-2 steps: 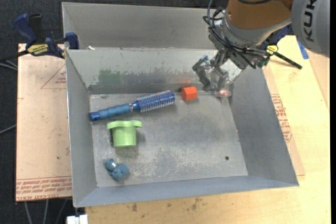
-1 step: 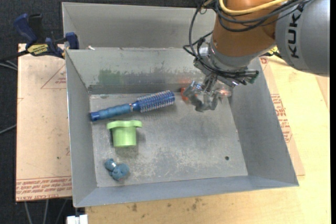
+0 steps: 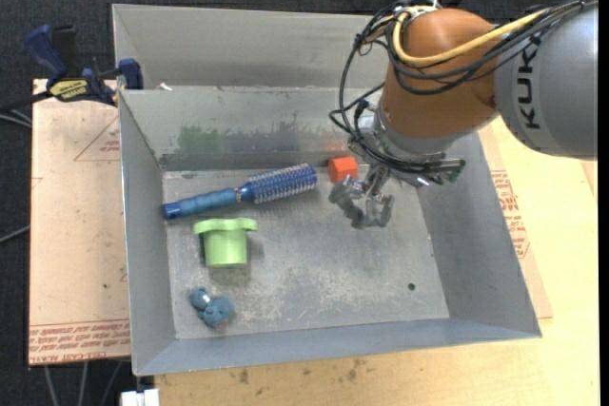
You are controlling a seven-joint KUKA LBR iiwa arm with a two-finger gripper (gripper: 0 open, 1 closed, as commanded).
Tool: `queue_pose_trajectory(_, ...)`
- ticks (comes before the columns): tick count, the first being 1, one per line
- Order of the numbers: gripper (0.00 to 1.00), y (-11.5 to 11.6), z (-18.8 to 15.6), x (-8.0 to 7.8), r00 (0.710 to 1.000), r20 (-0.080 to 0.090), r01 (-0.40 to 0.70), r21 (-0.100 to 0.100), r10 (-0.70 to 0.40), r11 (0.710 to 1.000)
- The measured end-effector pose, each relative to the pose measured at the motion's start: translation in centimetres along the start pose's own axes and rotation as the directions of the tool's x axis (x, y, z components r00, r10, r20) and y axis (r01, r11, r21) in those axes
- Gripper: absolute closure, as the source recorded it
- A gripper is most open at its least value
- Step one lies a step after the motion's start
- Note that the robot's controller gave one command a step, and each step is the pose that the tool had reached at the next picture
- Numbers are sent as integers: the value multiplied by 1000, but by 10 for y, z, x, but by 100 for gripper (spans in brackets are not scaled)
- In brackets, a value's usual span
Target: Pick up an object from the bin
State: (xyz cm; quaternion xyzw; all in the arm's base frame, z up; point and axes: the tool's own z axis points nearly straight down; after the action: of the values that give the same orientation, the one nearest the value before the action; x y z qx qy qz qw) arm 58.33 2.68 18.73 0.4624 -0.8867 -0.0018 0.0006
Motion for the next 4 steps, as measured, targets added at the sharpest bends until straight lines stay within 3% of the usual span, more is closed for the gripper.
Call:
queue_pose_trajectory(1,100,27,25,0,993,1,-119,1,119,993)
queue_pose_trajectory(2,100,8,45,-22,934,5,-358,3,358,934)
queue_pose_trajectory(3,100,13,48,24,999,-1,51,3,-51,999)
queue_pose_trajectory(4,100,-28,36,-16,944,2,330,7,-330,944)
